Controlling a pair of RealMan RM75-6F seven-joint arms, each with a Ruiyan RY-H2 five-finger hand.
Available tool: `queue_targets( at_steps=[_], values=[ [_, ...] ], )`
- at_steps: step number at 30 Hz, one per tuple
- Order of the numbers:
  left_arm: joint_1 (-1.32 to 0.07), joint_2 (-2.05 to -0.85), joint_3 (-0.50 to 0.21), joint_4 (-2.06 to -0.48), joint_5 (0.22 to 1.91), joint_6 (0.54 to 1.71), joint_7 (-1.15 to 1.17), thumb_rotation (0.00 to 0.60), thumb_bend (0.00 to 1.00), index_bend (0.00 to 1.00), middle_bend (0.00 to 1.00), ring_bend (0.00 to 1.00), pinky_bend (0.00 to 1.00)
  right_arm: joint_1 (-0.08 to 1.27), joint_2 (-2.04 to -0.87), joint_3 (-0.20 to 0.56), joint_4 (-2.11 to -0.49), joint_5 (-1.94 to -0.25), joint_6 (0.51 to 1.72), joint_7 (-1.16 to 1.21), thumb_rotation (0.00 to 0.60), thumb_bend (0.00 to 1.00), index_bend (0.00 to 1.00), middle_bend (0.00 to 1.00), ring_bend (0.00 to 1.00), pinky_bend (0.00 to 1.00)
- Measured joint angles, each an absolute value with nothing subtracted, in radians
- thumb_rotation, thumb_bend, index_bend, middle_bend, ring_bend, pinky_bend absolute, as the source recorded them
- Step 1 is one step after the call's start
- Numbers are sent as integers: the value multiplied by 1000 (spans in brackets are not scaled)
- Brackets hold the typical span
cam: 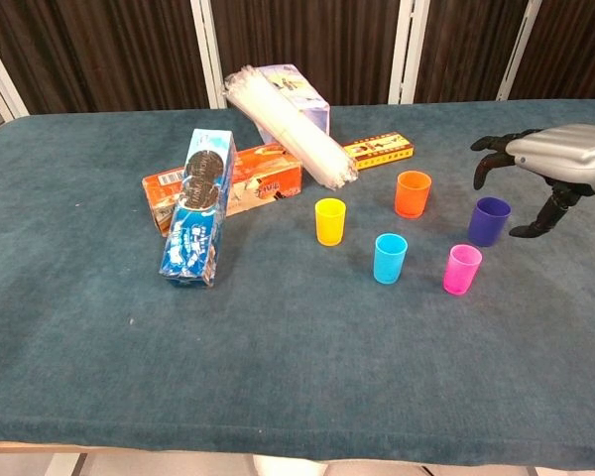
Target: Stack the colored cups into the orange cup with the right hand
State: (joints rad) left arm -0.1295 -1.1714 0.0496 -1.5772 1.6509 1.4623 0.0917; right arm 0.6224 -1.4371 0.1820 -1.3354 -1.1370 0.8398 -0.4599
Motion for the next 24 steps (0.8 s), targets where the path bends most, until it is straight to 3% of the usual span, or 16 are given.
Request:
queue_targets(
  at_steps=[6, 14, 19, 24],
  values=[
    [-130, -1170, 48, -1576, 1648, 1462, 85, 600, 458, 0, 0, 0, 103, 643, -1457, 176, -1309, -1107, 828, -457, 600, 442, 465, 0, 0, 0],
    [-130, -1171, 46, -1573, 1646, 1461, 84, 600, 459, 0, 0, 0, 103, 663, -1472, 163, -1291, -1081, 817, -452, 600, 452, 484, 0, 0, 0],
    [-130, -1171, 46, -1574, 1645, 1461, 85, 600, 459, 0, 0, 0, 103, 667, -1482, 159, -1279, -1079, 825, -439, 600, 474, 597, 25, 0, 0],
    [-129, -1170, 47, -1574, 1646, 1463, 83, 600, 459, 0, 0, 0, 103, 667, -1479, 161, -1284, -1078, 839, -423, 600, 482, 623, 40, 0, 0]
  ],
)
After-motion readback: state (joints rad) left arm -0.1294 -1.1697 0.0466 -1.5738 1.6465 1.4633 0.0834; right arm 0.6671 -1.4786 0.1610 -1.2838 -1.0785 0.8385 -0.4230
